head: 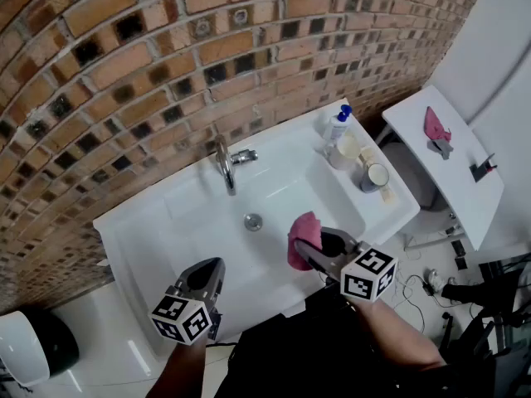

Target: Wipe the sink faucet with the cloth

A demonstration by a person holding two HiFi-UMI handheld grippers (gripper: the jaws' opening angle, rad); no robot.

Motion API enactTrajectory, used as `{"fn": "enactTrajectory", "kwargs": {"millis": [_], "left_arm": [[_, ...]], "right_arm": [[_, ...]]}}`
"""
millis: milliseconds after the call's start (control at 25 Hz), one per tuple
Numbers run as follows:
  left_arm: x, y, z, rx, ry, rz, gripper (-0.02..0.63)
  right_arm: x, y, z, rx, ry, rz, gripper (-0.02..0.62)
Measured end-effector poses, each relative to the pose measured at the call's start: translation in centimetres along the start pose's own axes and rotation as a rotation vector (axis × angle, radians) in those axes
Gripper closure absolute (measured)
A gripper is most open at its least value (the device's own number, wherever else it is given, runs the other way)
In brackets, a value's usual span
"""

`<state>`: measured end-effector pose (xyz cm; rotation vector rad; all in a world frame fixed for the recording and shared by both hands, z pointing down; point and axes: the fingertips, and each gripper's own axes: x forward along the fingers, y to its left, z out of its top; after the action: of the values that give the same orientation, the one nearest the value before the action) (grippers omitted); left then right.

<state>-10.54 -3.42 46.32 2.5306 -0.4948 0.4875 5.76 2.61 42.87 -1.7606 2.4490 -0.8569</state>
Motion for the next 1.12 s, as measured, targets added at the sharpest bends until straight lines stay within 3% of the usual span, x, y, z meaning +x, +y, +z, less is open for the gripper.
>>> {"fn": "enactTrajectory", "kwargs": {"millis": [320,560,680,920,1120], "left_arm": [[0.7,2.6,0.3,-0.049,-0.04,0.101,0.6],[1.8,4.3,-0.3,-0.135,-0.05,0.234,0.6],[2.3,4.3,-0.8,-0.178,-0.044,0.297,0.6],[5.5,2.7,-0.9,-0.203,-0.008,0.328,0.6],[7.3,2.6,-1.2,-0.222,0.026,0.344,0.6]], "right_arm": [[5.1,-5.2,2.6,-0.051,0.059,0.04,0.469],[11.1,-11.4,3.5,-0.103,0.145,0.08,0.469],[14.6,-14.1,3.2,-0.076,0.202,0.117,0.469],[20.4,-17.3,2.0,-0.072,0.277,0.193,0.469],[23.6,-18.1,2.1,-0.142,0.292,0.257,0.469]]}}
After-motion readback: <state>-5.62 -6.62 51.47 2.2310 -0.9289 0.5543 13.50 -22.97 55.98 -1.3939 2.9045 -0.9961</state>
